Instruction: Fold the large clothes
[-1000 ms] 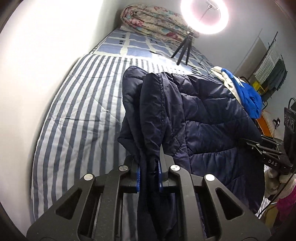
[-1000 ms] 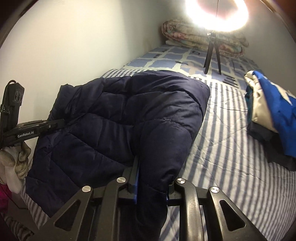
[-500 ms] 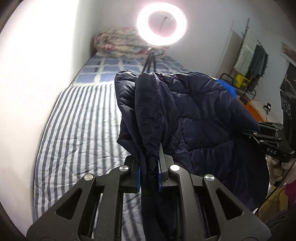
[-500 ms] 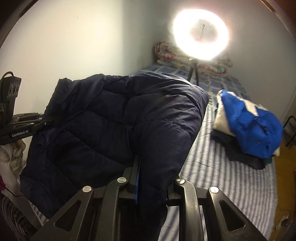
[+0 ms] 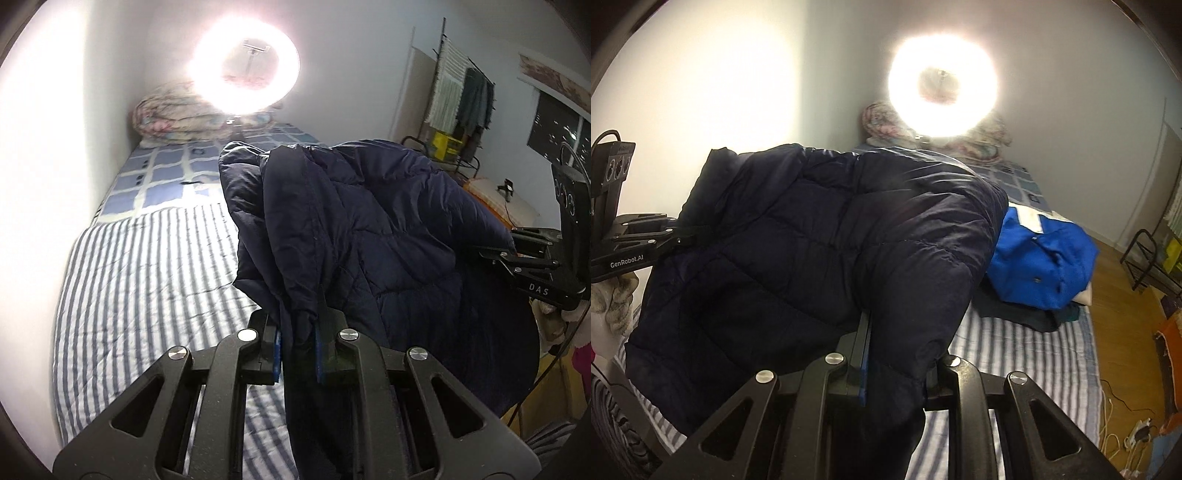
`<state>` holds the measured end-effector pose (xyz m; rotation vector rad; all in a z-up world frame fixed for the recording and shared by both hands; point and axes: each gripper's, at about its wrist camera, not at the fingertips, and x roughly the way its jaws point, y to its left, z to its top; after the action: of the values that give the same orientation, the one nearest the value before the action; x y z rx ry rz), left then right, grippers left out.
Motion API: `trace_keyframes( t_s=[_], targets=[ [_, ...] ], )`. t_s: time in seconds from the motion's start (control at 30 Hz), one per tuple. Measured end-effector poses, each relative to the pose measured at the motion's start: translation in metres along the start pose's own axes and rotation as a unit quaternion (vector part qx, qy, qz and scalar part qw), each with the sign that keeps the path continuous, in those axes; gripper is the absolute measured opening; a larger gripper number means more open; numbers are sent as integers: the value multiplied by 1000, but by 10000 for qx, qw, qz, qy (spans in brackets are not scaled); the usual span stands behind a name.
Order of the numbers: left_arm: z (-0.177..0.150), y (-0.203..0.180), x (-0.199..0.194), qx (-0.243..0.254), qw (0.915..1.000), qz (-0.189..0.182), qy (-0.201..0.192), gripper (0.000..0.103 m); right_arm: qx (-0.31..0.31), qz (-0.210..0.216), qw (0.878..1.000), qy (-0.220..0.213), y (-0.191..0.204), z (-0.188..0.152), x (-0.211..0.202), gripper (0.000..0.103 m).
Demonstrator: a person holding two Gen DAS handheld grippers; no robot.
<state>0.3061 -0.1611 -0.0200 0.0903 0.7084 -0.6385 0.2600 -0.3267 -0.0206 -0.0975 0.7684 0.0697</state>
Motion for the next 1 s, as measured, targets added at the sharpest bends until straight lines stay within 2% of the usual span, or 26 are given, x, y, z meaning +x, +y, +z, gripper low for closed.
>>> trace_keyframes(
  t_s=[0.23,0.43,0.7,0.9,1.0],
  targets=[
    [26,-35,37,268,9993,-205,177,10,89,-276,9996,4,-39,0,1,17],
    [62,-63,78,523,9981,-306,106,10,191,-507,9985,-82,-87,15,9,17],
    [123,-91,151,644,9969,-439,-113,10,68,-1006,9946,-227,-163,56,42,16],
    [180,-102,218,652,9967,-334,-343,10,-35,-1349,9903,-337,-220,100,79,16],
    [205,-102,257,467,9979,-283,-349,10,-175,-1549,9872,-349,-242,117,101,16]
  ],
)
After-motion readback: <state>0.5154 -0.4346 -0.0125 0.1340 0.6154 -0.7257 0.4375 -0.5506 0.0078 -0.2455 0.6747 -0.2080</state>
